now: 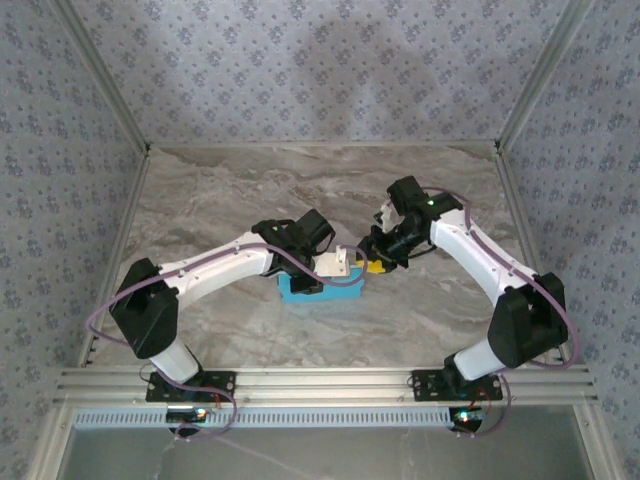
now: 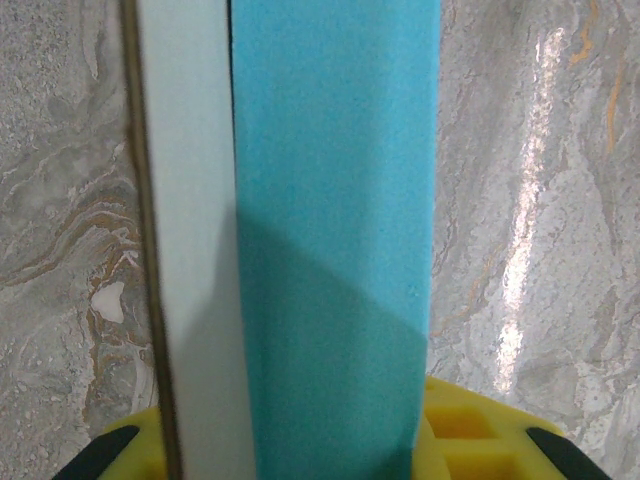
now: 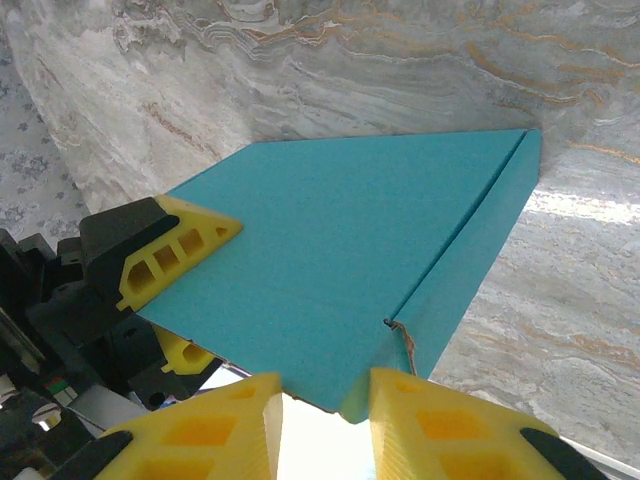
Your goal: Fold the paper box
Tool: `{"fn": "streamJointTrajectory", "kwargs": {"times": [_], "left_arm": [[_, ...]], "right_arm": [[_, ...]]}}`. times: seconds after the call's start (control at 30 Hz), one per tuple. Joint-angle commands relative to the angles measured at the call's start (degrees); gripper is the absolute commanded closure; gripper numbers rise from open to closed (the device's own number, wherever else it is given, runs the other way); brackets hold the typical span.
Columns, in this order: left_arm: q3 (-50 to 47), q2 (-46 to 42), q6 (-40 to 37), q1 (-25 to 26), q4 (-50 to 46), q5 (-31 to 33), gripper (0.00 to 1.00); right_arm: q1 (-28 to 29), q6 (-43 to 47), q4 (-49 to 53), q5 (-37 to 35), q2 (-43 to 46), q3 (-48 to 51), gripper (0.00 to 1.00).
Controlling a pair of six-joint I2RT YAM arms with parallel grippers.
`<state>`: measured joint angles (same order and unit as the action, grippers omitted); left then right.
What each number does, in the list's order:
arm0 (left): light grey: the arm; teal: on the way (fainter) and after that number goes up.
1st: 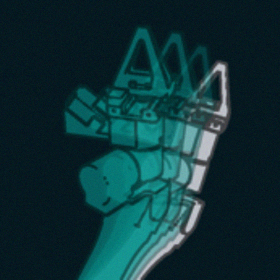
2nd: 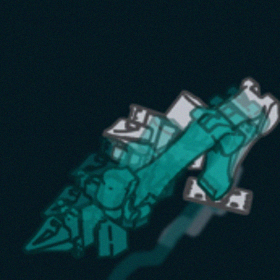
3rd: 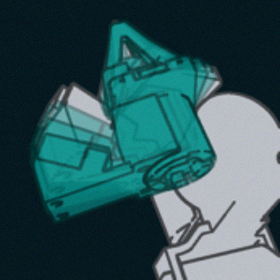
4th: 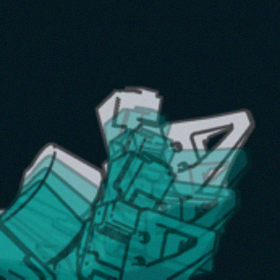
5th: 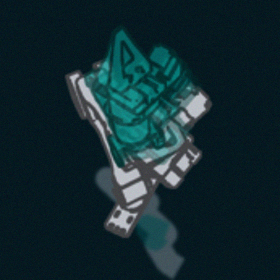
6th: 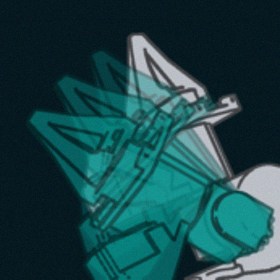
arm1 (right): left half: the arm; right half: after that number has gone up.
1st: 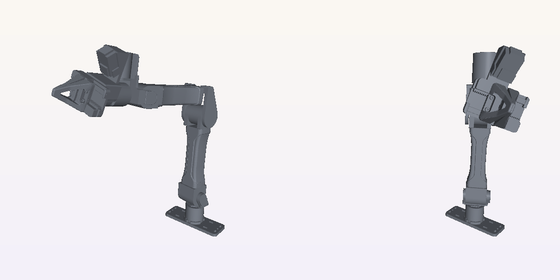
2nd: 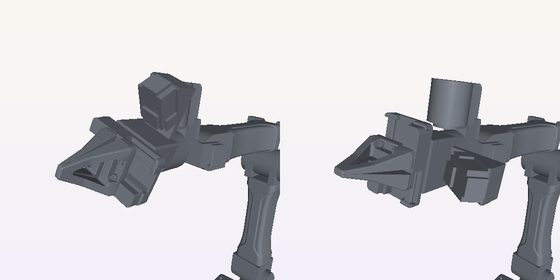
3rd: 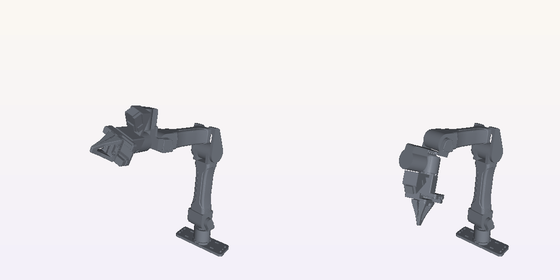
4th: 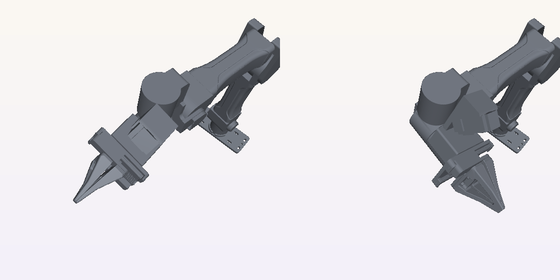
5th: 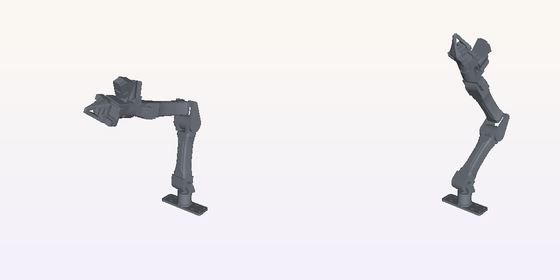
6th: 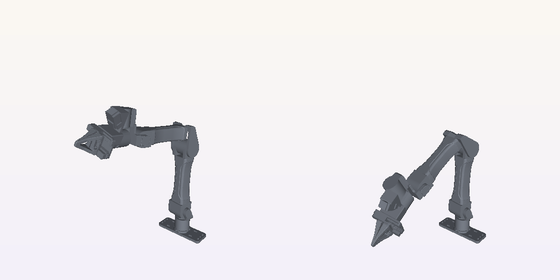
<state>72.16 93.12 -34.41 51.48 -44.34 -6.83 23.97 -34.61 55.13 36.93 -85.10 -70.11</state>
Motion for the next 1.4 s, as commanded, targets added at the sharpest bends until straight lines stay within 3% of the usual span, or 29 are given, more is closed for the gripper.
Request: {"fn": "streamJointTrajectory", "kwargs": {"times": [0.0,1.0,1.37], "left_arm": [[0.7,0.2,0.0,-0.2,-0.1,-0.5,0.87],[0.4,-0.7,0.5,-0.2,0.4,0.0,0.86],[0.9,-6.4,4.0,-0.5,3.3,-2.5,0.68]], "right_arm": [[-0.5,1.7,1.6,1.0,-0.3,-0.3,0.69],[-0.4,4.8,1.7,-1.6,0.0,0.9,0.75],[-0.2,4.7,1.0,-3.6,0.3,1.2,0.76]]}}
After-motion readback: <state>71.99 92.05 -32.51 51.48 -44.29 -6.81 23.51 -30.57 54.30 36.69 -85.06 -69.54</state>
